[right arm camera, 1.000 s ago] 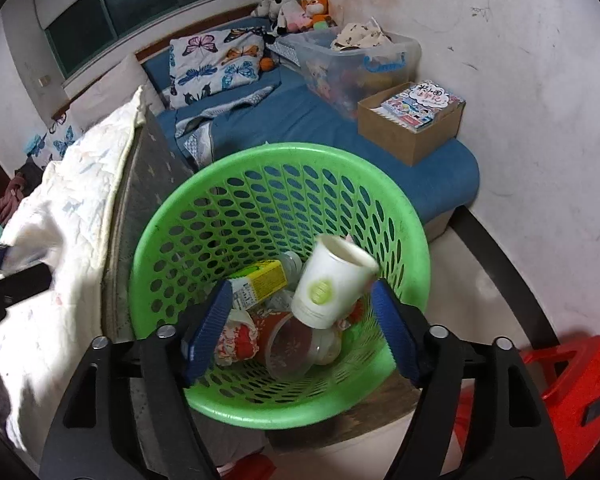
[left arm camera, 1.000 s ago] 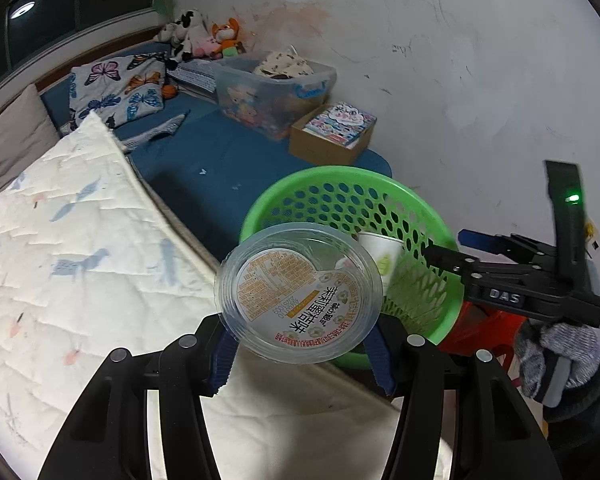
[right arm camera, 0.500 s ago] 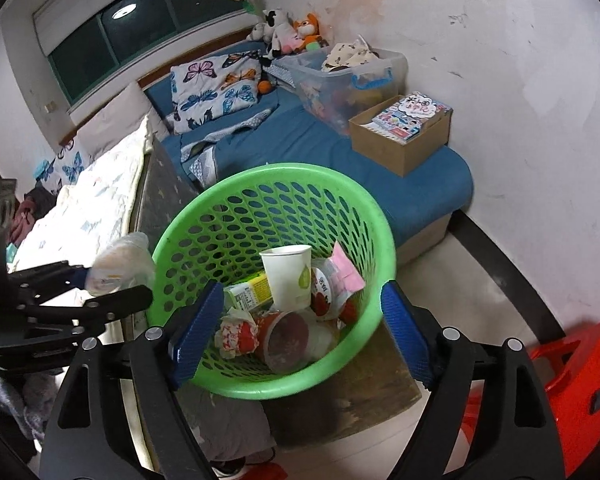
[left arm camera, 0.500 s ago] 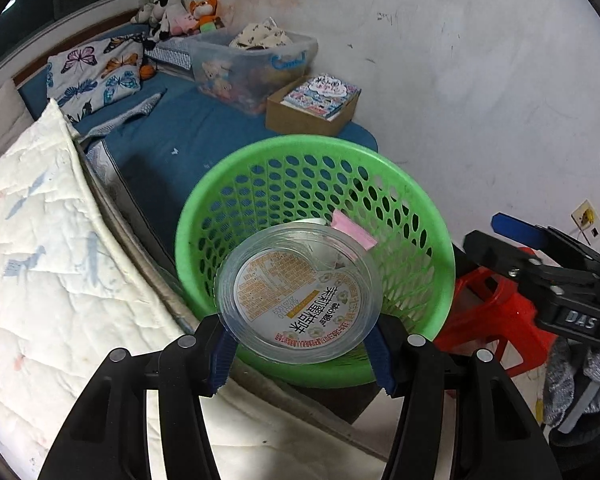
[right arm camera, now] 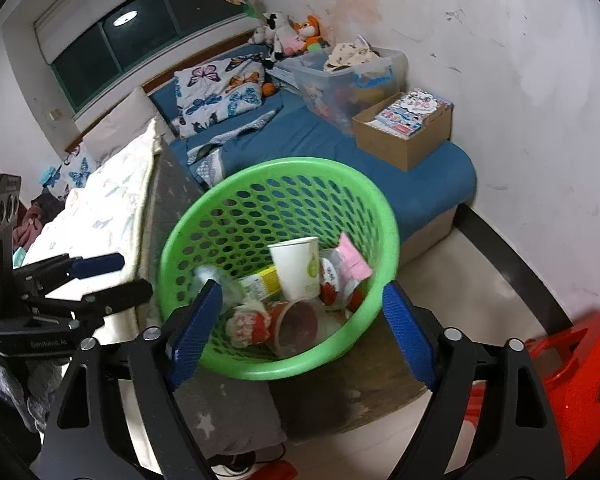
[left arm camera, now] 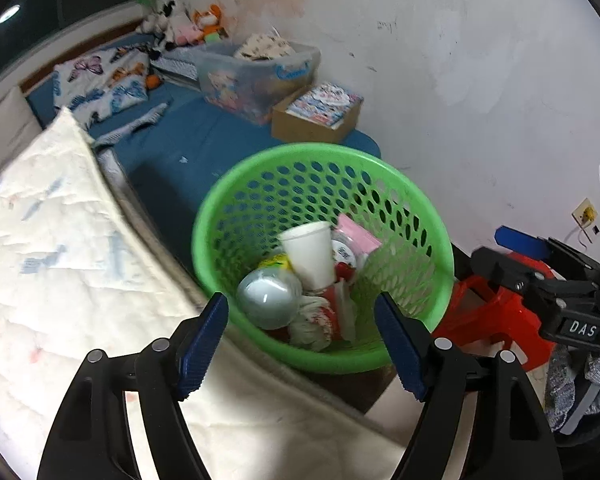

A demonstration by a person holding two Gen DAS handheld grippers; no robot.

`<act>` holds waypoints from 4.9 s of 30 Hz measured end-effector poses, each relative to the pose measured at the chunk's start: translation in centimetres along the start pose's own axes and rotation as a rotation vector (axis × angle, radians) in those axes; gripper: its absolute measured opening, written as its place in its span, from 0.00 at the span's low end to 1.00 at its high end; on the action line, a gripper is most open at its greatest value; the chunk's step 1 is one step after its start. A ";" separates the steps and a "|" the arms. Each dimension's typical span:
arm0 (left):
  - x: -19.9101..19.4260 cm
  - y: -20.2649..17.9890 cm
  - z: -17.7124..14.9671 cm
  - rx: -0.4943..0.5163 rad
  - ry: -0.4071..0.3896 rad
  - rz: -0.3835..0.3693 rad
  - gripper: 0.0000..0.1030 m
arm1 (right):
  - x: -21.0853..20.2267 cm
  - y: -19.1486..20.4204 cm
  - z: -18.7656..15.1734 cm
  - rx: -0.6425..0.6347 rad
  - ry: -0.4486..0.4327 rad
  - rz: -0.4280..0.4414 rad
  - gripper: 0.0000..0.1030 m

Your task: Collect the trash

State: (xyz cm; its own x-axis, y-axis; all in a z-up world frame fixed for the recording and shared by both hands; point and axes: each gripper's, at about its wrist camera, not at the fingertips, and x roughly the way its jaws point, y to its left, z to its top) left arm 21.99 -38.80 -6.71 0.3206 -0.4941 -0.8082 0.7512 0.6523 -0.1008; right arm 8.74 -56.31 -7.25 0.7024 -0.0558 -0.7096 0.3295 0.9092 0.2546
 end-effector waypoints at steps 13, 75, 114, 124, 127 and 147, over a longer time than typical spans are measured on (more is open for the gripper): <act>-10.0 5.4 -5.2 -0.082 -0.168 0.146 0.88 | -2.3 9.1 -2.1 -0.136 -0.038 0.093 0.93; -26.0 15.9 -24.0 -0.493 -0.345 0.520 0.93 | -5.0 28.3 -9.4 -0.452 -0.101 0.126 0.96; -26.4 15.3 -24.7 -0.524 -0.349 0.533 0.93 | -5.8 27.9 -9.5 -0.414 -0.123 0.170 0.96; -26.1 15.2 -24.8 -0.529 -0.340 0.527 0.93 | -5.6 28.0 -9.7 -0.413 -0.116 0.178 0.96; -25.9 15.4 -24.9 -0.531 -0.337 0.526 0.93 | -5.5 28.1 -9.8 -0.414 -0.116 0.176 0.96; -25.7 15.8 -25.3 -0.547 -0.330 0.527 0.93 | -5.4 28.2 -10.0 -0.411 -0.109 0.180 0.96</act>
State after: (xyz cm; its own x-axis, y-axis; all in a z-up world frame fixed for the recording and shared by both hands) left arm 11.04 -1.28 -2.21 0.7688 -0.1329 -0.6256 0.0952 0.9911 -0.0935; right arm 7.93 -26.29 -2.83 0.7952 0.0953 -0.5989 -0.0665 0.9953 0.0701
